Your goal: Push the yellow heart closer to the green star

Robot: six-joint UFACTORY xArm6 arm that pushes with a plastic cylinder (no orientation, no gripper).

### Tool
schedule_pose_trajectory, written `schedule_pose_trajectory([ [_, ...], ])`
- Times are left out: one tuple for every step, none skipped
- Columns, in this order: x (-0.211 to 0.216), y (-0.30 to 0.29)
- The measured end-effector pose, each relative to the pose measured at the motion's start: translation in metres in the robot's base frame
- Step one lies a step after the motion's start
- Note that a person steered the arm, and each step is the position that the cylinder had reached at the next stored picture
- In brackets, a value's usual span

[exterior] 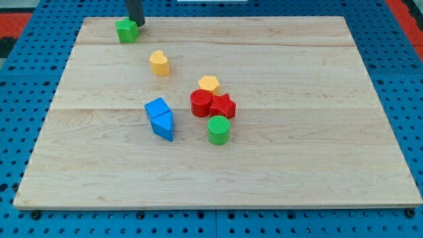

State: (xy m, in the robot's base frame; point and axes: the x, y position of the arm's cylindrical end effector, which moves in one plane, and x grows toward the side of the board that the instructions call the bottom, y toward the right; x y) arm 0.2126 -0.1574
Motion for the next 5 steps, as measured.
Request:
schedule_pose_trajectory([
  [0.013, 0.040],
  [0.051, 0.090],
  [0.129, 0.078],
  [0.140, 0.042],
  [0.157, 0.065],
])
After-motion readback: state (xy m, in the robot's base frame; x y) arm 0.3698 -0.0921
